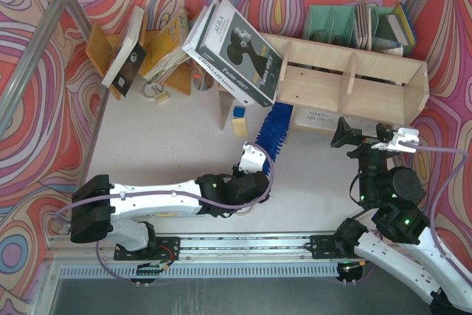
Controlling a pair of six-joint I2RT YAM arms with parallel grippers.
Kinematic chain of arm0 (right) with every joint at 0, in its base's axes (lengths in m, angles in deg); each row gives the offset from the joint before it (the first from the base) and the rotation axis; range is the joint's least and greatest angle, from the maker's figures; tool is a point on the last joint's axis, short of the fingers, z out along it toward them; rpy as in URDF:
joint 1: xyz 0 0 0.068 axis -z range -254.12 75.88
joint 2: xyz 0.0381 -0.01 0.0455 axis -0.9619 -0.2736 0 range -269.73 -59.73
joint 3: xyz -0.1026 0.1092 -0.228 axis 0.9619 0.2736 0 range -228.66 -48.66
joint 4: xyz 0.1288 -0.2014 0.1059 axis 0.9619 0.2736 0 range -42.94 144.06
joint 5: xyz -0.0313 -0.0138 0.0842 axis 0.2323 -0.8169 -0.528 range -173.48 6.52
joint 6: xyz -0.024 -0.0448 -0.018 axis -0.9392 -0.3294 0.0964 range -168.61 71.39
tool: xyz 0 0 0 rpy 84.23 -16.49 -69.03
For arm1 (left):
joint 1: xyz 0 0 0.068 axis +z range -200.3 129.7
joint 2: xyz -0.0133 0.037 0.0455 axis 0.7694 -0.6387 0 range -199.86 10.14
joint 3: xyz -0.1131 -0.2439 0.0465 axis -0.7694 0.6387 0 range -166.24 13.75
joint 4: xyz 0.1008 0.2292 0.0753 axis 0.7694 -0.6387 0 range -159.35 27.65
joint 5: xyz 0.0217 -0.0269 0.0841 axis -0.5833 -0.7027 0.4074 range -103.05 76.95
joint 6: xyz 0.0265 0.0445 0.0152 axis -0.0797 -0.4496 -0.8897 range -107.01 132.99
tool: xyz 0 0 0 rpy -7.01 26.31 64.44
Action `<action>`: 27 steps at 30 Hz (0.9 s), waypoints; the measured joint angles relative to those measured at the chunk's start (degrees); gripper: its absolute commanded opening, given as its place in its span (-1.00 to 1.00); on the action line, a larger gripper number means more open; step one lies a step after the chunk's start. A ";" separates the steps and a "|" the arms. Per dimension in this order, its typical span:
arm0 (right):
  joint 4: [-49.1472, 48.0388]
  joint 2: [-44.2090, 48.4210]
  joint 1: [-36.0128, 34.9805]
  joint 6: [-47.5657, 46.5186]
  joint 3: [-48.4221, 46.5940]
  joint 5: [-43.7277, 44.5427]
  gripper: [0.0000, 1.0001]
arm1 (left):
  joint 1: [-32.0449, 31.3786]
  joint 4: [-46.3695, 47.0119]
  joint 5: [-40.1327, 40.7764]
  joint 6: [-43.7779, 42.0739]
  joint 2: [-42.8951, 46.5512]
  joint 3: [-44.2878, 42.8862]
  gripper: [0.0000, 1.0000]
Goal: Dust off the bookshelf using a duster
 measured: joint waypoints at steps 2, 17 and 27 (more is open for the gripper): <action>-0.02 0.00 0.00 0.00 0.00 0.00 0.98 | 0.04 -0.22 0.00 -0.02 -0.11 0.00 -1.00; -0.02 -0.09 0.00 0.00 0.00 -0.48 0.97 | -0.02 -2.08 1.99 0.83 10.86 0.00 -1.00; 0.00 -0.98 0.00 0.00 0.00 -0.81 0.97 | 0.00 -4.85 -1.09 1.66 2.56 -1.18 -1.00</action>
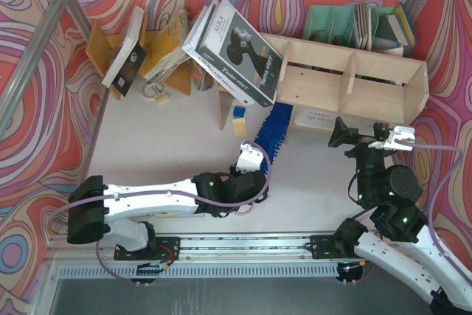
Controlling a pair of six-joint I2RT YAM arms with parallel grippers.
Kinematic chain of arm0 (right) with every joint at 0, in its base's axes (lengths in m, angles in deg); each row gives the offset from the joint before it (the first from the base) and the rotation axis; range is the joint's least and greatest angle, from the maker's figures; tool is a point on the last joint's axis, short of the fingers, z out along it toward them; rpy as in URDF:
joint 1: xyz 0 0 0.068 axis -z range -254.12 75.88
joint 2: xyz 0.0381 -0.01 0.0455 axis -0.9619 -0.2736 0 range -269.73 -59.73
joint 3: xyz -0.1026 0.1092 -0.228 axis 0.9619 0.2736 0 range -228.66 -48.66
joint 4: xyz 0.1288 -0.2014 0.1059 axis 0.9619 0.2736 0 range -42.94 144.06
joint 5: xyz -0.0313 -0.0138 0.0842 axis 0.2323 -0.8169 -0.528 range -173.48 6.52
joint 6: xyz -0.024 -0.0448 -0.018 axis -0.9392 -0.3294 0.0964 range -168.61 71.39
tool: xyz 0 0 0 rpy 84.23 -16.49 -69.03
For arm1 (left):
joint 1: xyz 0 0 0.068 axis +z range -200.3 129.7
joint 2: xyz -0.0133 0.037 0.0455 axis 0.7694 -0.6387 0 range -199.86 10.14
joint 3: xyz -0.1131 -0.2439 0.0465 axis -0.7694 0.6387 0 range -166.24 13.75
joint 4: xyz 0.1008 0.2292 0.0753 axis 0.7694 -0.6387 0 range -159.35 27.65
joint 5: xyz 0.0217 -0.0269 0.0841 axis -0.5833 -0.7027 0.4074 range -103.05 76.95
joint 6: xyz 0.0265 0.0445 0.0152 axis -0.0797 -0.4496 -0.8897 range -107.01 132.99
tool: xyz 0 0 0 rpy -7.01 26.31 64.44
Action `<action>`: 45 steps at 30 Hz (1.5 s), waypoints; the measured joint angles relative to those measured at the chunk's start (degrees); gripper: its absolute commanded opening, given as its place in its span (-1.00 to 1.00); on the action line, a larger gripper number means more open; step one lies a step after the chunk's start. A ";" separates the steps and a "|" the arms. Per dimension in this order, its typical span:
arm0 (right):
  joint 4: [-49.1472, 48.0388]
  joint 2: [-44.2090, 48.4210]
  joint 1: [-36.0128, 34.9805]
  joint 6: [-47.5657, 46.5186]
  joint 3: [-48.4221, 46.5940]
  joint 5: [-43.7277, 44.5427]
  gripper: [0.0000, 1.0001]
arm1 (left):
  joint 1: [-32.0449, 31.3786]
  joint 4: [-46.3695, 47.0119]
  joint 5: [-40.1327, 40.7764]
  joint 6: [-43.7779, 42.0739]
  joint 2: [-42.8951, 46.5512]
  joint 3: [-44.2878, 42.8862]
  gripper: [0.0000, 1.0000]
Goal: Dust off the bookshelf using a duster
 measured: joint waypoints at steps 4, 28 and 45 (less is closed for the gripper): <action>0.00 0.00 0.00 0.00 0.00 -0.02 0.97 | 0.11 -2.05 -1.20 0.07 -2.27 -0.79 -1.00; 0.00 0.00 0.00 0.00 0.00 -0.04 0.98 | 0.35 -5.88 0.85 -1.33 6.14 -5.77 -1.00; 0.00 0.13 0.00 0.00 0.00 -0.02 0.97 | 0.87 -8.76 -1.86 0.00 -2.91 -6.05 -1.00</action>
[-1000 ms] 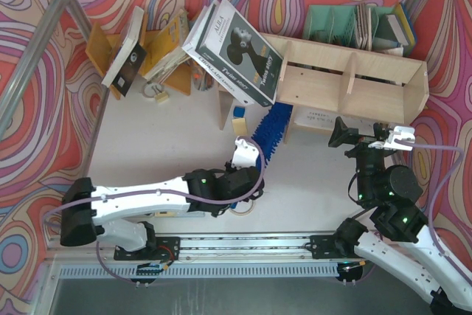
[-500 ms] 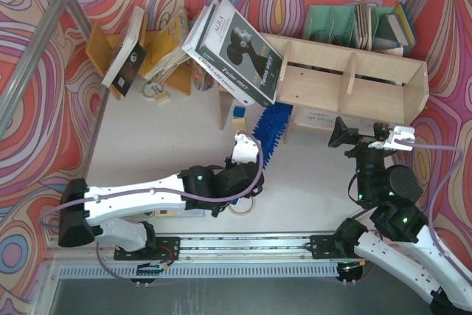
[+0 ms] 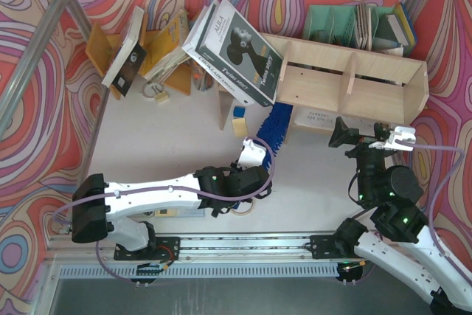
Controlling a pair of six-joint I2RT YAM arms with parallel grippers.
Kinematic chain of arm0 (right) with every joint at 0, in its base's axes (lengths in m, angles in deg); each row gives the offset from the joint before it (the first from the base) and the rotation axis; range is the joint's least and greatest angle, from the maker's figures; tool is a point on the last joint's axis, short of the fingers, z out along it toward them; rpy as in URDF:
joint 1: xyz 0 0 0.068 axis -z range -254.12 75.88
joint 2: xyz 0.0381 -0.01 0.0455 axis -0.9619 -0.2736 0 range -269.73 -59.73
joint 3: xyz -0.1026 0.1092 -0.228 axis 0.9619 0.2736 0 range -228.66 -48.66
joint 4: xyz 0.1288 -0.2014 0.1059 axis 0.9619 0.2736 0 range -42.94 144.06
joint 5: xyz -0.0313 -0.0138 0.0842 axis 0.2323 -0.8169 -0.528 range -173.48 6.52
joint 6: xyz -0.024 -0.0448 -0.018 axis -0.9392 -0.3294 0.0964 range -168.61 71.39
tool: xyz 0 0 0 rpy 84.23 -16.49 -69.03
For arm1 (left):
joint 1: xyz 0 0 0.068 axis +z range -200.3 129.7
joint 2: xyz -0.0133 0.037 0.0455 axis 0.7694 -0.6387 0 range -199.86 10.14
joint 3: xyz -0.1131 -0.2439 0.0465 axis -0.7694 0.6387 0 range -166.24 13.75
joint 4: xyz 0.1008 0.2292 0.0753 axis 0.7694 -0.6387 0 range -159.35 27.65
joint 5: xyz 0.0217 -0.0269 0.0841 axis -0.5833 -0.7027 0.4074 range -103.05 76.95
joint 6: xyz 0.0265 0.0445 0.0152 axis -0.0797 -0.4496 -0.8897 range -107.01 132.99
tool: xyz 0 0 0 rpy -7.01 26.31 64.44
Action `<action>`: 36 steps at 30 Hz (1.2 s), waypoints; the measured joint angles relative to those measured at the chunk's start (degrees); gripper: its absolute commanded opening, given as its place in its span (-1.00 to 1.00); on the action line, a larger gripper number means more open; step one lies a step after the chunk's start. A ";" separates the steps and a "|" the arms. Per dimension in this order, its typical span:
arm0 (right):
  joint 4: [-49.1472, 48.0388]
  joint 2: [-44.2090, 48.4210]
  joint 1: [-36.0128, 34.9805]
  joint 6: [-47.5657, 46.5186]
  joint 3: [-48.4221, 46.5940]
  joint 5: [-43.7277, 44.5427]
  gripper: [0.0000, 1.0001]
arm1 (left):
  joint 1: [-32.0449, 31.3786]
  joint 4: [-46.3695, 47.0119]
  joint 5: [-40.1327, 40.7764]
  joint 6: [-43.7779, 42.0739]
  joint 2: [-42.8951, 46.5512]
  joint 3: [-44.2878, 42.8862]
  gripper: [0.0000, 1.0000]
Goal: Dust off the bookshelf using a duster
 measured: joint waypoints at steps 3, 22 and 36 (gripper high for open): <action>0.00 0.07 0.00 -0.02 0.00 0.00 0.97 | 0.07 -0.11 -0.24 0.20 -0.33 0.00 -1.00; 0.00 0.17 0.00 0.00 0.00 0.00 0.97 | 0.17 0.35 -1.88 1.92 1.81 2.36 -1.00; 0.00 0.15 0.00 -0.02 0.00 0.00 0.98 | 0.17 -0.17 -1.97 2.54 1.99 3.39 -1.00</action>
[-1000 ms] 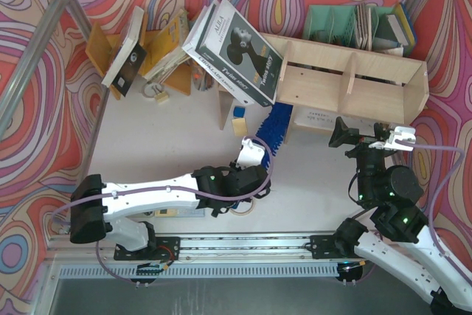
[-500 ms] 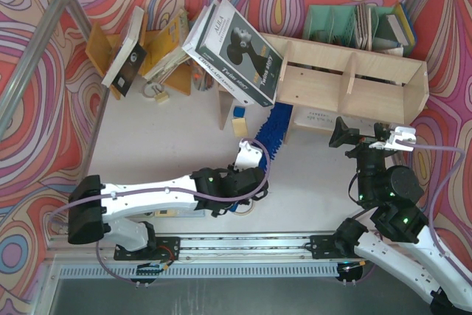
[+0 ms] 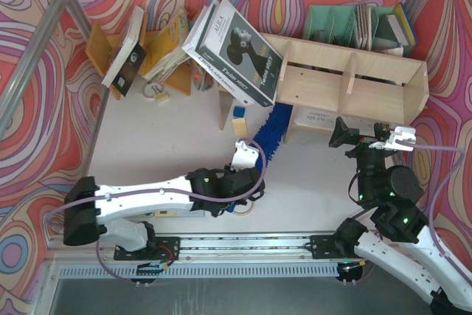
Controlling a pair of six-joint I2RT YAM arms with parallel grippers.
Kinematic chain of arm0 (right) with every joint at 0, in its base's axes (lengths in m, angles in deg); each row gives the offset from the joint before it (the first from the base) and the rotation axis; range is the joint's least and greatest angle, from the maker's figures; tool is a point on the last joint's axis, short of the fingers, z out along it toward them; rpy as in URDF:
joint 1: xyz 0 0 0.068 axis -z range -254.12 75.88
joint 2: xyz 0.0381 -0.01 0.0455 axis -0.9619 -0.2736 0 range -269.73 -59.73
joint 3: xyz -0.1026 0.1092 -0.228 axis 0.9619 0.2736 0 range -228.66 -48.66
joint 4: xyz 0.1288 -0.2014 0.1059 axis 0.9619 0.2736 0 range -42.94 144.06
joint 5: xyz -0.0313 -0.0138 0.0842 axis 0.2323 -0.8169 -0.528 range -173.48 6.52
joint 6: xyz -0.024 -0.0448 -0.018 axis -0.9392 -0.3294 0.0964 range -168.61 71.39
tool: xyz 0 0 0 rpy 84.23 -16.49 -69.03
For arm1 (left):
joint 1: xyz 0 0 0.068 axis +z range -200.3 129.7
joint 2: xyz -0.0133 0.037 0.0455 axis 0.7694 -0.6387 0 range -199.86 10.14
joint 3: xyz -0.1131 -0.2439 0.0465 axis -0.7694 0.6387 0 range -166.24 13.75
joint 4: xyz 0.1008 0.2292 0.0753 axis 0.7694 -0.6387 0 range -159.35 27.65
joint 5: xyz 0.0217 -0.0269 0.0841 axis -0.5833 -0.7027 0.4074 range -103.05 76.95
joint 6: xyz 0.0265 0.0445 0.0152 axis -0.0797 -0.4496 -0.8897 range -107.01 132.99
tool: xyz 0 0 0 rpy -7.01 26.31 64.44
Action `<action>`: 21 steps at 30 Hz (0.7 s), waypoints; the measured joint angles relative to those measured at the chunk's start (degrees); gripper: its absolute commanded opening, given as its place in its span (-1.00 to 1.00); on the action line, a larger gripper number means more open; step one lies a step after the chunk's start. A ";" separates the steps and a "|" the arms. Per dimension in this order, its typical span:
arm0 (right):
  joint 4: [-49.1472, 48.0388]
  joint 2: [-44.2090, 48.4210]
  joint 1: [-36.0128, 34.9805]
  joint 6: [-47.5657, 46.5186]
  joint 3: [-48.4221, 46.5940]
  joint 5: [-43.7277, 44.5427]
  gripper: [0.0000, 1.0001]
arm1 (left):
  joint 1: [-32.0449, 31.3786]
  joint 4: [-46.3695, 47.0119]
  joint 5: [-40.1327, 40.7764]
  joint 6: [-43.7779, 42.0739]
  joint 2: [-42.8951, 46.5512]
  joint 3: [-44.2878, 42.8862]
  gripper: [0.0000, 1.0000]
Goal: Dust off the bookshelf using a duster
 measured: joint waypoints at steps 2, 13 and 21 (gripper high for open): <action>0.00 -0.04 0.00 0.02 0.00 -0.02 0.97 | 0.00 0.09 0.63 -0.17 2.95 0.00 -1.00; 0.00 -0.13 0.00 0.02 0.00 -0.02 0.97 | 0.00 4.11 2.99 -0.63 8.87 2.69 -1.00; 0.00 -0.13 0.00 0.02 0.00 -0.02 0.97 | 0.00 2.99 -0.57 -0.39 -1.22 2.71 -1.00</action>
